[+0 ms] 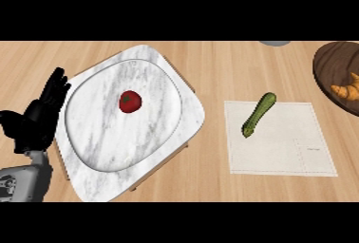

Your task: Pick the croissant from the placemat and place it in the bowl

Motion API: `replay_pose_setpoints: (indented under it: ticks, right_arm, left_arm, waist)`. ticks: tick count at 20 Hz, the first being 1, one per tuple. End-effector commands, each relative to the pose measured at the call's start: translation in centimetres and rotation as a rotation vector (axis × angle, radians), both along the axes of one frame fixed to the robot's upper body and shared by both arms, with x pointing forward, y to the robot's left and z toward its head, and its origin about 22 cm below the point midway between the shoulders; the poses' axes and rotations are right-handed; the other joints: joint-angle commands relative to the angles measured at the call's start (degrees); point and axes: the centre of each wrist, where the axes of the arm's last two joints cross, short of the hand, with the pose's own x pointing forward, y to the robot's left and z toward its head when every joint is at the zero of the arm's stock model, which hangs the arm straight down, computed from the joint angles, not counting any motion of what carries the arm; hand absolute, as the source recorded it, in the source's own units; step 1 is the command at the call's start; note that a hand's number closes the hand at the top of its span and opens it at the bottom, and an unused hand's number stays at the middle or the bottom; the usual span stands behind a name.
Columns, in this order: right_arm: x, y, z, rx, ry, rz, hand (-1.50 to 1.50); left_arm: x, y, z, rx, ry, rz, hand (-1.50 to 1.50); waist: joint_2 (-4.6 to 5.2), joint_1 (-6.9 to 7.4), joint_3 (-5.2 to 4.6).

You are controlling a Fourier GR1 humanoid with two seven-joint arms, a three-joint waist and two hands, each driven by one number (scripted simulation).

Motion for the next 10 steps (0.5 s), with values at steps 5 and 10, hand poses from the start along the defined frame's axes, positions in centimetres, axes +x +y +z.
replay_pose_setpoints:
  ticks: [5, 10]
  right_arm:
    - [-0.5, -1.8, 3.2, 0.215, -0.533, -0.048, -1.5]
    - [-2.5, -3.6, 1.7, 0.342, -0.767, -0.092, -1.5]
  left_arm:
    - [-0.4, 0.1, -0.3, -0.004, 0.016, 0.031, 0.0]
    - [0.2, 0.7, 1.1, -0.008, 0.008, 0.037, 0.0]
  waist:
    - [-0.83, -1.77, 0.16]
    - [-0.62, -2.0, 0.04]
